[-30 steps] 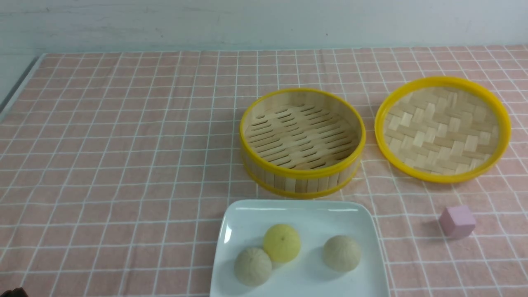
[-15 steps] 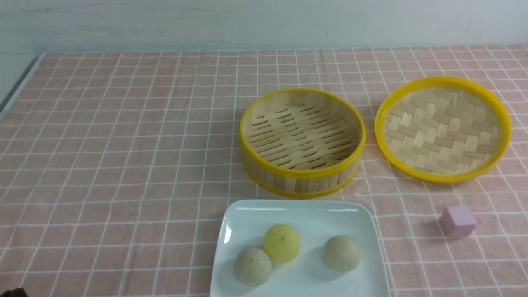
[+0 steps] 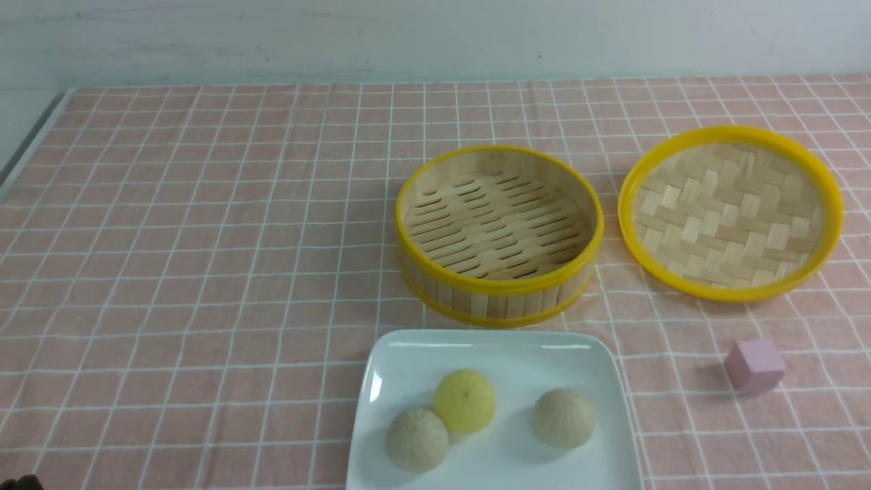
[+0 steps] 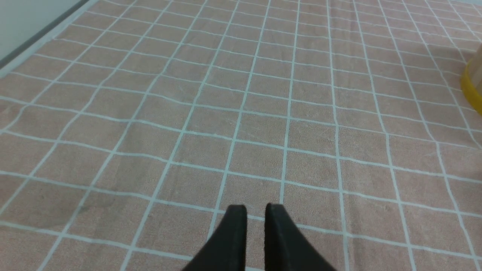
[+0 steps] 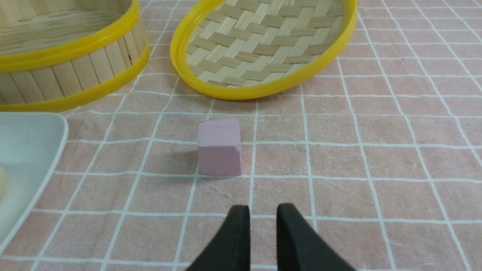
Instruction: Put the steamed buns into the plate on the pink tablecloth.
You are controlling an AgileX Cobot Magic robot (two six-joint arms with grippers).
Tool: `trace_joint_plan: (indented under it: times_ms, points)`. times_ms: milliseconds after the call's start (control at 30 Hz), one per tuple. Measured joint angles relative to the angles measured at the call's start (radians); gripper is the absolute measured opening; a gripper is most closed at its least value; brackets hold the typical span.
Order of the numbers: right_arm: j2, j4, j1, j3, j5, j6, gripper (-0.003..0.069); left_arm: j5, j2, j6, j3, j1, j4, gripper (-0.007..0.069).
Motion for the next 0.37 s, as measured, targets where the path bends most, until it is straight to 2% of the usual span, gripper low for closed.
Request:
trace_joint_plan:
  times_ms: [367]
  points:
    - [0.0, 0.0, 0.0, 0.0, 0.0, 0.0, 0.015, 0.001, 0.0, 0.0, 0.0, 0.0, 0.001, 0.0112]
